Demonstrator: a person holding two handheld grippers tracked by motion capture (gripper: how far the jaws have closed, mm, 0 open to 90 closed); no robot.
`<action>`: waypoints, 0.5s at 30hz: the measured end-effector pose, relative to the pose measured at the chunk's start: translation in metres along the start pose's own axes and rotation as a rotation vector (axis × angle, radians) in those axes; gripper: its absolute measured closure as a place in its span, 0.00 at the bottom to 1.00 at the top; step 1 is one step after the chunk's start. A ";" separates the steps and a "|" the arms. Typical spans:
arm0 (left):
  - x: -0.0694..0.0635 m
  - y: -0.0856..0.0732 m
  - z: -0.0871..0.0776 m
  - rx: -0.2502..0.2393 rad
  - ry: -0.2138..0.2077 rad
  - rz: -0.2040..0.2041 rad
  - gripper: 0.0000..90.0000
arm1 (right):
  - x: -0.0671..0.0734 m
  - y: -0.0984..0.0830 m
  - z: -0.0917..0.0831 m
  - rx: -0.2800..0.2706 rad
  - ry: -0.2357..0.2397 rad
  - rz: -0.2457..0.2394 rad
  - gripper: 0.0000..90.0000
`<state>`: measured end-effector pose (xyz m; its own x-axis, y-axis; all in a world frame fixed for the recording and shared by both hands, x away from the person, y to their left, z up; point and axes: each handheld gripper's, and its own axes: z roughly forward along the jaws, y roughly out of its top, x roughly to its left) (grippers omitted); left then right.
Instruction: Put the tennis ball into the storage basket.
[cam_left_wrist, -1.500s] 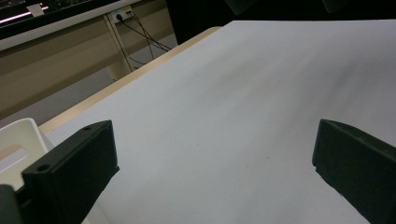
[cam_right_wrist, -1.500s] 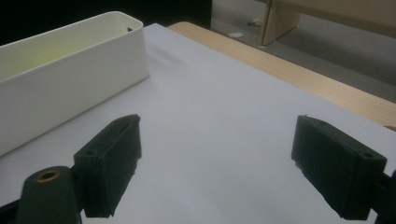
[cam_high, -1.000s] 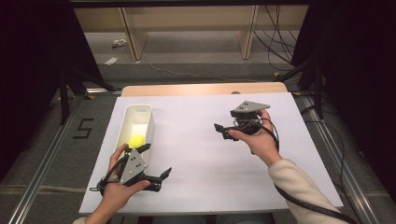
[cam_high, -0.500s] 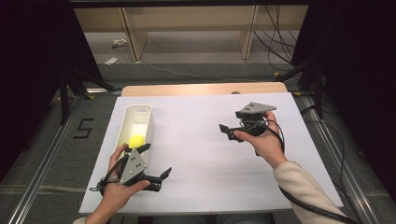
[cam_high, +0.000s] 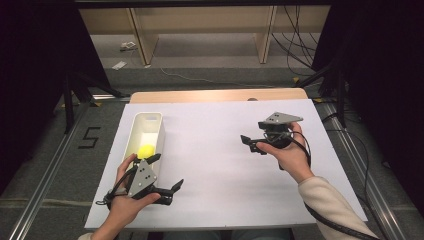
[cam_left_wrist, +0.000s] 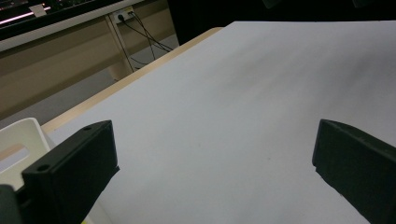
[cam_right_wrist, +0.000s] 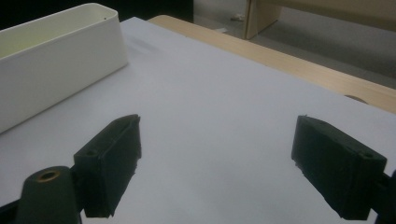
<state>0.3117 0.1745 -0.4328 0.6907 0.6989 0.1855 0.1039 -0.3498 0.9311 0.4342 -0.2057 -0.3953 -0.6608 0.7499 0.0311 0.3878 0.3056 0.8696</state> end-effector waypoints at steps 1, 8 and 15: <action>0.000 0.000 0.000 0.001 0.000 0.001 0.00 | 0.000 -0.001 -0.001 0.003 -0.001 0.003 0.19; 0.000 0.000 0.000 0.000 0.001 0.000 0.00 | -0.006 -0.007 -0.007 0.005 -0.013 0.012 0.19; 0.000 0.000 0.000 -0.001 0.002 -0.001 0.00 | -0.010 -0.012 -0.013 0.005 -0.023 0.023 0.19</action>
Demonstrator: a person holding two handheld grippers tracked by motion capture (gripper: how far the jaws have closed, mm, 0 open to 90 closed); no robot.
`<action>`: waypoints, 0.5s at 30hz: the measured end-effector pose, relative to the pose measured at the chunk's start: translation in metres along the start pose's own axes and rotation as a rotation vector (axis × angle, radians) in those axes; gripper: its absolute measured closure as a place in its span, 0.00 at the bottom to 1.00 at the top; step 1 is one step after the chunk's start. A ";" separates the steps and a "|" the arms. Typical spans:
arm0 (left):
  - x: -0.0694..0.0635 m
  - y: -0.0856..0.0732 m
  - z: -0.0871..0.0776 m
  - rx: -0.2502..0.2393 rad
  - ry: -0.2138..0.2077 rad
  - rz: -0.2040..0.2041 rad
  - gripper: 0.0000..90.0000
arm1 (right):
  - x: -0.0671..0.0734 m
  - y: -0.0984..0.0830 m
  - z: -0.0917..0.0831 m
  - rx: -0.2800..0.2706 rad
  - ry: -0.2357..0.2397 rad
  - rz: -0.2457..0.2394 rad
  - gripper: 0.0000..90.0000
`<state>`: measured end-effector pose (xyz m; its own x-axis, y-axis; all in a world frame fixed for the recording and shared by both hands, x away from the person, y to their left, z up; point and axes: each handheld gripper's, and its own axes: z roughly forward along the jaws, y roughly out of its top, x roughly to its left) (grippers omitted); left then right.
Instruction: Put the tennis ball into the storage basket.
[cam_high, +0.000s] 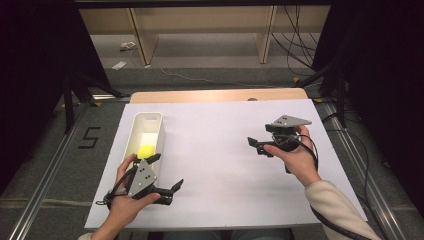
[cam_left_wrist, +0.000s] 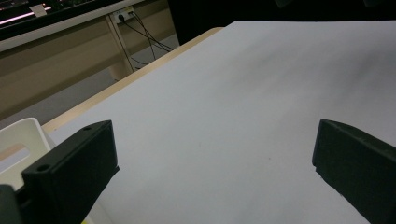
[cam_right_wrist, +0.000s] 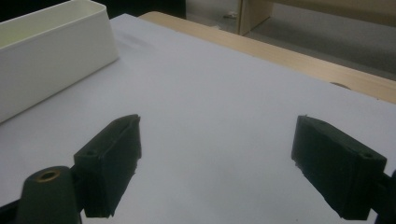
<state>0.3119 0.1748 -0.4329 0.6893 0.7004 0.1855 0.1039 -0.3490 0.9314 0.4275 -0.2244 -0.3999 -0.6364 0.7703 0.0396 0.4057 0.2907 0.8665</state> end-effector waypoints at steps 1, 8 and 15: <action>0.000 0.000 0.000 0.000 0.000 0.000 0.00 | 0.000 -0.001 -0.001 0.001 -0.002 -0.002 0.19; 0.000 0.000 0.000 -0.001 0.001 0.000 0.00 | -0.003 -0.005 -0.007 0.002 -0.010 0.007 0.19; 0.000 0.000 0.000 0.000 0.002 0.000 0.00 | -0.005 -0.011 -0.012 0.003 -0.014 0.012 0.19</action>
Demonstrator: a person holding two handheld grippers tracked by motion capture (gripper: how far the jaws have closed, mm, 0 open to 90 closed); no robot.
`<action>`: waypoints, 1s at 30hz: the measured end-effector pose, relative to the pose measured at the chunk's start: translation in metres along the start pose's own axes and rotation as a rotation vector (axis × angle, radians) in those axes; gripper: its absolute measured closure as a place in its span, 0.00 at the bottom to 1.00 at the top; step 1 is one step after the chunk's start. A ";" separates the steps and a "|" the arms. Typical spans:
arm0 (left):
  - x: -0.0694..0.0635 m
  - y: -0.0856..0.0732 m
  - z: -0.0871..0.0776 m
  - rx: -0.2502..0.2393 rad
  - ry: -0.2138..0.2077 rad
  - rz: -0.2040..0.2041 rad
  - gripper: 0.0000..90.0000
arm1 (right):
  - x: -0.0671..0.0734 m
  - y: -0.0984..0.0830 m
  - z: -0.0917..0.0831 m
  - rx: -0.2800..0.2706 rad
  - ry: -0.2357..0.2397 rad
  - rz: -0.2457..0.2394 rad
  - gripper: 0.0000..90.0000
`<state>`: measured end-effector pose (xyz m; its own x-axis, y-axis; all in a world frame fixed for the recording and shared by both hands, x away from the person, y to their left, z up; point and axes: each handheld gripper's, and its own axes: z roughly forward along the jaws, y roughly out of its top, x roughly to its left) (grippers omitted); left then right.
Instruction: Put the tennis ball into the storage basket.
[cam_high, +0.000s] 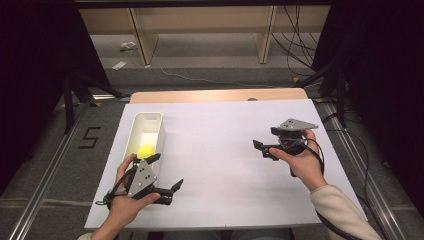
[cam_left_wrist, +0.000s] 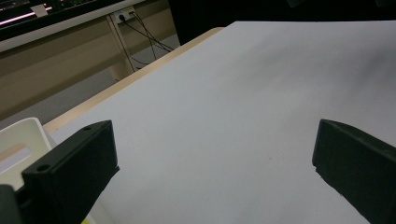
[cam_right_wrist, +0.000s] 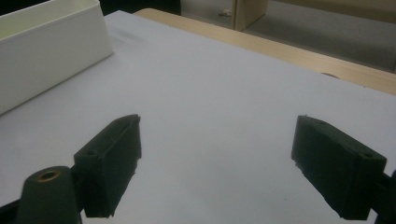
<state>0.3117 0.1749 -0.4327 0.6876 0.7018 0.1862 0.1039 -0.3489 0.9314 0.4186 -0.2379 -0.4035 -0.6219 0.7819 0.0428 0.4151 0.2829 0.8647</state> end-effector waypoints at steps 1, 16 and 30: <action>0.000 0.000 0.000 0.000 0.000 0.000 0.00 | 0.000 -0.001 -0.001 0.001 -0.001 0.002 0.19; 0.000 0.000 0.000 0.000 0.000 -0.001 0.00 | -0.003 -0.012 -0.012 0.005 -0.011 0.014 0.19; 0.000 0.000 0.000 0.000 0.001 0.000 0.00 | -0.006 -0.024 -0.021 0.012 -0.018 0.026 0.18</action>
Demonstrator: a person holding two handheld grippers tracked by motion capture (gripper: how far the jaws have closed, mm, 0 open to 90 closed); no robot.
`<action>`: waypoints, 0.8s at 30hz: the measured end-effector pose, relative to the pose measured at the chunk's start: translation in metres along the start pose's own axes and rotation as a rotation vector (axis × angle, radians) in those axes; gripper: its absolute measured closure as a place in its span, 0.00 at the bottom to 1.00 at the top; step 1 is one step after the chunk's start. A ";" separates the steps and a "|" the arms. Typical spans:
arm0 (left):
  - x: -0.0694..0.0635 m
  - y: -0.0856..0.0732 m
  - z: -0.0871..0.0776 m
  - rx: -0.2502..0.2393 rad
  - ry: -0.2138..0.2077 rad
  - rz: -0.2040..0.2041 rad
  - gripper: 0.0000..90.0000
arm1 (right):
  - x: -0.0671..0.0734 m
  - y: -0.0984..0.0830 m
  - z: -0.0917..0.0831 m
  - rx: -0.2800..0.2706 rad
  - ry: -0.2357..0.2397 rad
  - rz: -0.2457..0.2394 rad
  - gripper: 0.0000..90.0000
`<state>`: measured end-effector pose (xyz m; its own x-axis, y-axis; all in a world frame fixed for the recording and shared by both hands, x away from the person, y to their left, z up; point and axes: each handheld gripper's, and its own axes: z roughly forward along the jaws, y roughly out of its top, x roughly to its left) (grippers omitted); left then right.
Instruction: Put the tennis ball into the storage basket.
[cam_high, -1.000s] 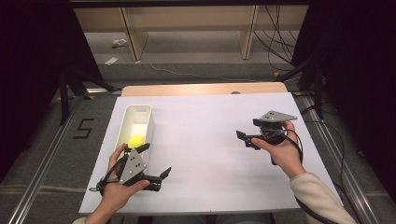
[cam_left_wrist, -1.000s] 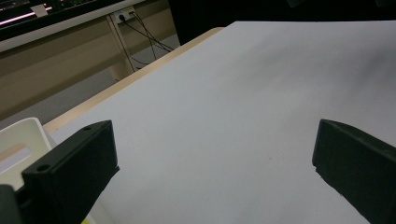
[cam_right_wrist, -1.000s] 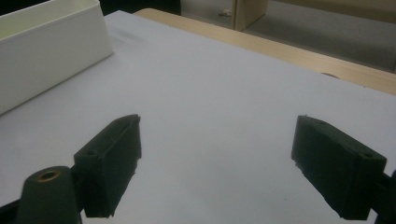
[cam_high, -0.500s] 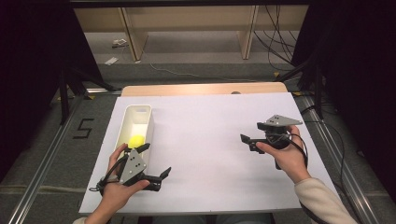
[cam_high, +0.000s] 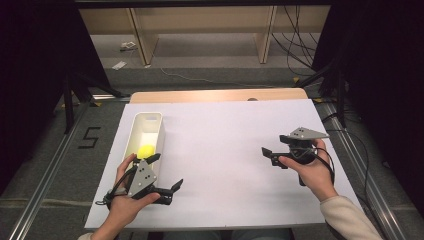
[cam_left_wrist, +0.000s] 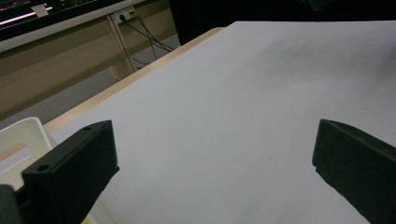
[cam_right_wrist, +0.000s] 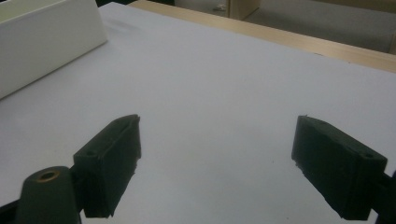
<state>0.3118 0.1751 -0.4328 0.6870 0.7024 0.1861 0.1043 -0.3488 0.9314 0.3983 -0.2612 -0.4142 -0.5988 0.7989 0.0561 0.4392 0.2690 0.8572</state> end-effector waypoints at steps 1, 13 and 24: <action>0.000 0.000 0.000 0.000 0.000 0.001 0.00 | 0.000 -0.001 -0.001 -0.001 -0.001 0.004 0.18; 0.000 0.000 0.000 0.001 0.002 0.001 0.00 | -0.002 -0.015 -0.008 0.005 -0.007 0.018 0.18; 0.000 0.000 0.000 0.001 0.004 0.001 0.00 | -0.003 -0.022 -0.013 0.004 -0.007 0.027 0.18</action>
<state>0.3117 0.1755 -0.4326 0.6840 0.7048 0.1882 0.1046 -0.3501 0.9309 0.3819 -0.2769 -0.4264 -0.5818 0.8098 0.0758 0.4577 0.2490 0.8535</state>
